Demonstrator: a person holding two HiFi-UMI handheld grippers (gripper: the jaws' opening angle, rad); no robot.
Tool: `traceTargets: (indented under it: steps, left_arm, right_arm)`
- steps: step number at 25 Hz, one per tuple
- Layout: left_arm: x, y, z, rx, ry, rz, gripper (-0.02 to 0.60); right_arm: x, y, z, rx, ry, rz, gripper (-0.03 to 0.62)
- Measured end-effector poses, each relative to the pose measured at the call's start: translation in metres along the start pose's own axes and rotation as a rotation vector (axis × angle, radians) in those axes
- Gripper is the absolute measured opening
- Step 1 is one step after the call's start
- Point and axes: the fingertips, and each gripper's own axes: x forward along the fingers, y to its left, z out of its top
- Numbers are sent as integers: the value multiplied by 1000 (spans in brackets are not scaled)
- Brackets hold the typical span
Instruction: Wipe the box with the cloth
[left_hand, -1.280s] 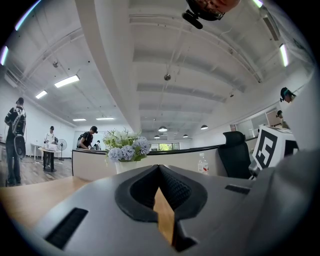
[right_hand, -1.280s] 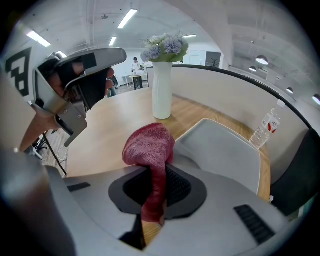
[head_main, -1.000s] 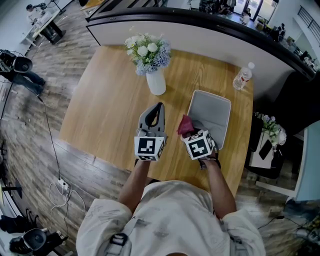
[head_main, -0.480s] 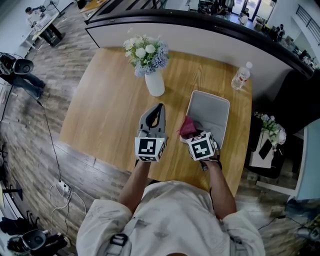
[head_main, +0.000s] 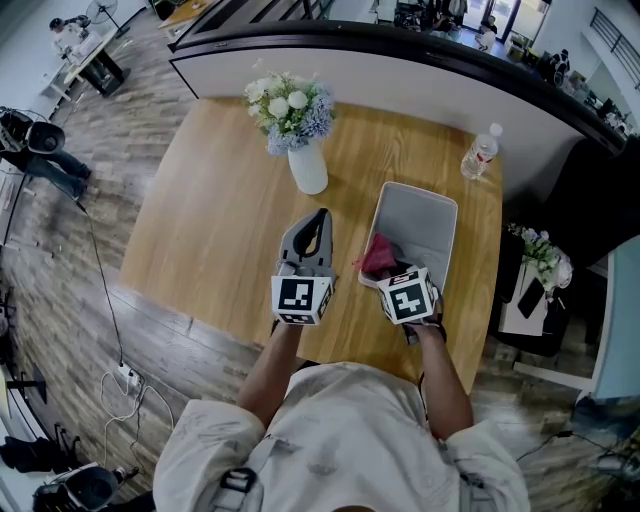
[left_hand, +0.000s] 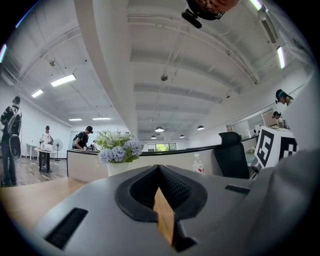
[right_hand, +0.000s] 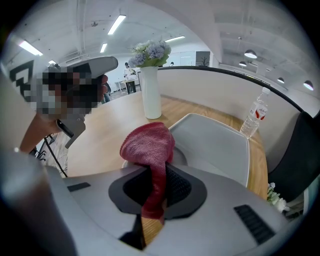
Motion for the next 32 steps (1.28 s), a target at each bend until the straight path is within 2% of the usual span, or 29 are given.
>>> traceTargets:
  steps: [17,23,32]
  left_arm:
    - [3,-5,-4,-4,6,-13,9]
    - [4,-7,-5,-10,8,-18,9]
    - [8,-18,-7,-13,11,-41,9]
  right_arm:
    - [-18,-11,-5,60,-34,2,64]
    - [-27,-33,-18,88,-27,-59,64]
    - [-37,-54,-40,125,-8,-107,64]
